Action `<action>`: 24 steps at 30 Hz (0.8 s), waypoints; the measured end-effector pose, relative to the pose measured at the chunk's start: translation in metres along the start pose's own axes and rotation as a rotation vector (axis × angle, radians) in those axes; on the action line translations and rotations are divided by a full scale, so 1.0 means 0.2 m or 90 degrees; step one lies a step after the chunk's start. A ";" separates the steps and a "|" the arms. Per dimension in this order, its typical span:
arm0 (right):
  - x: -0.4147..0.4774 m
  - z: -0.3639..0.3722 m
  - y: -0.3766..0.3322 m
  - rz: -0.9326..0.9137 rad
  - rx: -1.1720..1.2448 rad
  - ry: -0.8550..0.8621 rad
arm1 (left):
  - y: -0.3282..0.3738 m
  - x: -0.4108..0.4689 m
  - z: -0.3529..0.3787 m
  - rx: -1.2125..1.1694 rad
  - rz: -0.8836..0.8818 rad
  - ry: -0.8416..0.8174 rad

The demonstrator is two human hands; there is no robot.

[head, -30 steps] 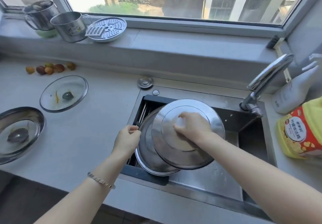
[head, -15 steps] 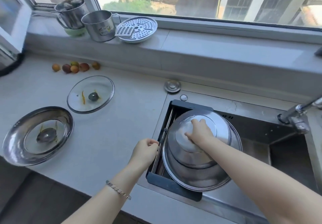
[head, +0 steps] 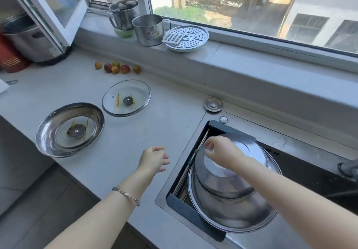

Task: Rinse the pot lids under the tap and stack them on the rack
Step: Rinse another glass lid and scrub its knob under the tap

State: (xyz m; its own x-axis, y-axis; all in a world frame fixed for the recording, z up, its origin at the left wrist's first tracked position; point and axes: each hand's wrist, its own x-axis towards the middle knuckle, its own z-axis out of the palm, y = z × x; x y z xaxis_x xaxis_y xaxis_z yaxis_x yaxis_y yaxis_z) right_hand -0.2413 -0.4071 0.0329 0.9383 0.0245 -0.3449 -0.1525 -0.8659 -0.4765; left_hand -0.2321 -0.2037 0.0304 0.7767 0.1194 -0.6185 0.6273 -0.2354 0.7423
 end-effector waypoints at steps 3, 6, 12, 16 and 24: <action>0.05 0.00 -0.10 -0.028 -0.001 -0.033 | 0.04 0.12 -0.13 -0.094 -0.057 0.030; 0.13 0.01 -0.19 -0.027 -0.005 -0.055 | 0.08 0.30 -0.27 -0.150 -0.095 0.039; 0.35 0.10 -0.35 0.050 0.027 -0.049 | 0.17 0.78 -0.50 -0.217 -0.143 0.016; 0.41 0.17 -0.41 0.119 0.064 -0.030 | 0.22 1.06 -0.58 -0.277 -0.171 -0.010; 0.37 0.21 -0.38 0.235 0.103 0.010 | 0.22 1.36 -0.64 -0.361 -0.207 0.070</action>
State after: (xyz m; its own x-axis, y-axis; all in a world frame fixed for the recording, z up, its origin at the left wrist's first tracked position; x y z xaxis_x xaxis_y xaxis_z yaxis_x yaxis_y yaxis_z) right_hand -0.1736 -0.3184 0.0093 0.8161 -0.2817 -0.5047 -0.5255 -0.7249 -0.4453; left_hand 0.0142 -0.0576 -0.0717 0.5255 0.2038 -0.8260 0.7399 0.3698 0.5619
